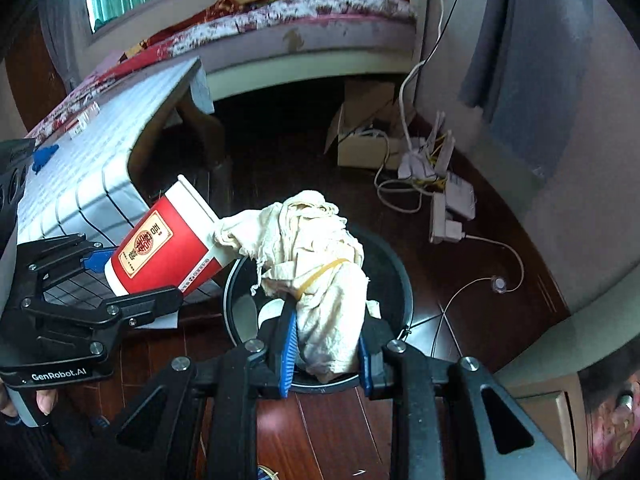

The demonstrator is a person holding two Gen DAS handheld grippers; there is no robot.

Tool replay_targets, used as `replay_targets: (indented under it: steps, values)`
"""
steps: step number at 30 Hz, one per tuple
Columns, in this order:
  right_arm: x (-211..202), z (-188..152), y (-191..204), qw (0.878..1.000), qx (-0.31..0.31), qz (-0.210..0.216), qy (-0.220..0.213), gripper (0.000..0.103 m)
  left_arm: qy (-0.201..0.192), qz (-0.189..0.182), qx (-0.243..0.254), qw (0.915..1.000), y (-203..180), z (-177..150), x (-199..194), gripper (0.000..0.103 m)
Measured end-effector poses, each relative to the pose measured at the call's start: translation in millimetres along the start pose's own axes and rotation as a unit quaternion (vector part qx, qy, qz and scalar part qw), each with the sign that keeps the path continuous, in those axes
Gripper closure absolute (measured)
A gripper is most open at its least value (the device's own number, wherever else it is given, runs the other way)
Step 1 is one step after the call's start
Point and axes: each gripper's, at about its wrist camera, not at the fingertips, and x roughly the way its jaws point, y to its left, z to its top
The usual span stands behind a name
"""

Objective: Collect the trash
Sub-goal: 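Open the left tool over the bin while the right tool releases the beige cloth, then move both tools from the bin back over the grid mattress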

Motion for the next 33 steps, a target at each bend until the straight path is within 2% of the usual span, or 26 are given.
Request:
replay_targets:
  steps: [4, 5, 6, 7, 8, 9, 13, 15, 20, 33]
  values:
    - [24.0, 4.0, -7.4, 1.000, -0.004, 0.010, 0.018, 0.075, 0.010, -0.006, -0.011, 0.9999, 2.6, 4.2, 18.6, 0.042]
    - [30.5, 4.8, -9.7, 0.999, -0.004, 0.017, 0.028, 0.072, 0.014, -0.007, -0.012, 0.9998, 1.9, 5.3, 22.6, 0.032]
    - [37.2, 4.9, -11.6, 0.999, -0.006, 0.016, 0.039, 0.067, 0.017, -0.001, -0.016, 0.9997, 2.5, 5.7, 25.4, 0.011]
    - [43.2, 4.9, -14.2, 0.999, -0.008, -0.004, 0.050, 0.043, 0.018, 0.002, -0.023, 0.9996, 4.6, 5.2, 26.8, 0.002]
    - [44.8, 2.9, -20.5, 0.998, -0.004, -0.025, 0.052, 0.016, 0.015, 0.000, -0.028, 0.9995, 6.6, 4.0, 25.9, 0.001]
    - [44.1, 1.6, -26.2, 0.998, 0.004, -0.029, 0.051, 0.012, 0.018, 0.005, -0.027, 0.9995, 6.9, 1.8, 24.6, 0.001]
    - [29.3, -5.4, -48.2, 0.996, 0.043, -0.055, 0.049, 0.010, 0.014, 0.027, -0.023, 0.9993, 7.5, -8.4, 15.0, 0.001]
    - [19.1, -5.4, -48.9, 0.996, 0.043, -0.064, 0.041, 0.001, 0.007, 0.043, -0.022, 0.9988, 6.2, -12.5, 8.7, 0.001]
    - [-5.5, 1.3, -41.9, 0.997, 0.032, -0.075, 0.018, 0.001, -0.010, 0.058, -0.024, 0.9980, 5.5, -17.7, -9.7, 0.001]
    - [-59.3, 22.8, 12.1, 0.997, 0.008, -0.064, -0.037, 0.001, -0.069, 0.090, -0.033, 0.9931, 21.5, -5.6, -76.2, 0.001]
